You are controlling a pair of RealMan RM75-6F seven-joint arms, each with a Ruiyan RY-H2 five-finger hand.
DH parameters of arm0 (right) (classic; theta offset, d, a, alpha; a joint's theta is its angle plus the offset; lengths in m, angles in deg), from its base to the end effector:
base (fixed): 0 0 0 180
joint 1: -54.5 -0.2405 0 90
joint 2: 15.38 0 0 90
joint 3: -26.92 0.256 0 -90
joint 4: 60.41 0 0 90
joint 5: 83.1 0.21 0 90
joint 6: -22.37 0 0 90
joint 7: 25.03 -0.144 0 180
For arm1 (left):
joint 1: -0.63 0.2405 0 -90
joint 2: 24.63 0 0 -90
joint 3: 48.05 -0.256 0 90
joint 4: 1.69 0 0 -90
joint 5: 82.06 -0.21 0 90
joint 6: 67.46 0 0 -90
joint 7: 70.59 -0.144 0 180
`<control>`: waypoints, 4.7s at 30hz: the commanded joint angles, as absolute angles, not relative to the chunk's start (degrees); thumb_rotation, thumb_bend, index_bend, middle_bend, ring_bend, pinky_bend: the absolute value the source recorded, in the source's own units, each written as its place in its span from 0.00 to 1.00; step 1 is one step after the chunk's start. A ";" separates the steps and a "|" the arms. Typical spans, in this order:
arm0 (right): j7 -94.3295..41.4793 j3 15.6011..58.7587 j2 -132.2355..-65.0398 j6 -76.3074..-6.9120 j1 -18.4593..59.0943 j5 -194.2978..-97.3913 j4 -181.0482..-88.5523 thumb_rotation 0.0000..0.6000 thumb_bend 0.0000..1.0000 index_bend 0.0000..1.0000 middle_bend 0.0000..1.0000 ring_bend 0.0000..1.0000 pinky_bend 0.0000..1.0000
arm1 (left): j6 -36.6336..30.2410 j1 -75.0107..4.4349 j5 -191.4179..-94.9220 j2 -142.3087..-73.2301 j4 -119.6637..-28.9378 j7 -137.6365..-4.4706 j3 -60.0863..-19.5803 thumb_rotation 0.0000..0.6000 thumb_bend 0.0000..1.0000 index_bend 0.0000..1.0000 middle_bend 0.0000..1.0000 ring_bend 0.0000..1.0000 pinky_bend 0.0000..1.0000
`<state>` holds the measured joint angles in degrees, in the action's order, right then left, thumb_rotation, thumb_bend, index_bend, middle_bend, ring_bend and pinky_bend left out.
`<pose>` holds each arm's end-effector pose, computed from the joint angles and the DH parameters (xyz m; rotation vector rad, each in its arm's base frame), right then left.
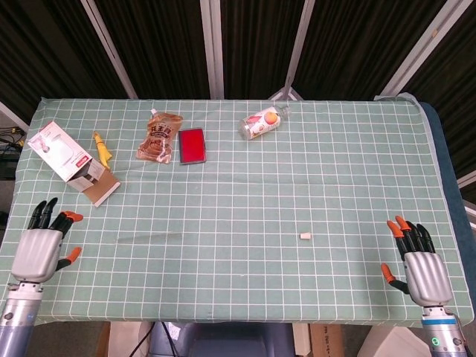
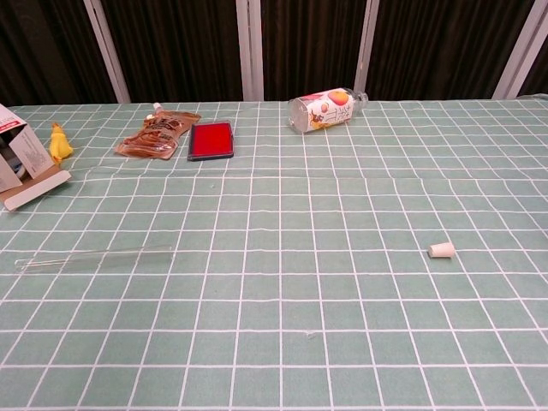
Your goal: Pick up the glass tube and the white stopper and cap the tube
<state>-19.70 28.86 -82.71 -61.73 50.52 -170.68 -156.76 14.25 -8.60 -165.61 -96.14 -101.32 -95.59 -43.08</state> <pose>-0.2921 -0.1713 0.1297 1.4192 -0.9512 0.9171 -0.2604 0.2054 0.1086 -1.4963 -0.7539 -0.8004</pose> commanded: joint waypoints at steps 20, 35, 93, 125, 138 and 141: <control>-22.47 28.66 -82.24 -61.12 50.26 -170.87 -157.09 1.00 0.38 0.00 0.00 0.00 0.00 | 10.49 -18.88 -141.80 -118.14 -97.72 -125.49 -37.60 1.00 0.40 0.41 0.40 0.05 0.00; -23.89 28.69 -82.01 -60.97 50.16 -170.83 -157.19 1.00 0.38 0.00 0.00 0.00 0.00 | 10.98 -21.15 -138.20 -124.22 -92.48 -126.99 -39.00 1.00 0.46 0.41 0.42 0.06 0.00; -16.75 30.96 -83.55 -56.95 48.09 -164.26 -161.14 1.00 0.38 0.16 0.00 0.00 0.00 | 11.67 -25.67 -159.36 -119.08 -92.24 -100.50 -38.68 1.00 0.70 0.49 0.48 0.09 0.00; 3.30 38.09 -106.55 -43.86 31.59 -147.18 -150.16 1.00 0.38 0.47 0.19 0.00 0.00 | 6.95 -29.94 -155.25 -114.22 -95.34 -96.60 -33.46 1.00 0.70 0.48 0.48 0.09 0.00; 4.12 37.50 -110.15 -42.98 29.72 -144.94 -145.75 1.00 0.38 0.47 0.19 0.00 0.00 | 6.94 -30.71 -154.30 -114.60 -94.52 -96.41 -33.22 1.00 0.70 0.48 0.48 0.09 0.00; 4.31 37.27 -110.57 -43.12 29.56 -144.81 -145.11 1.00 0.38 0.47 0.19 0.00 0.00 | 6.96 -30.80 -154.20 -114.62 -94.44 -96.44 -33.32 1.00 0.70 0.48 0.48 0.09 0.00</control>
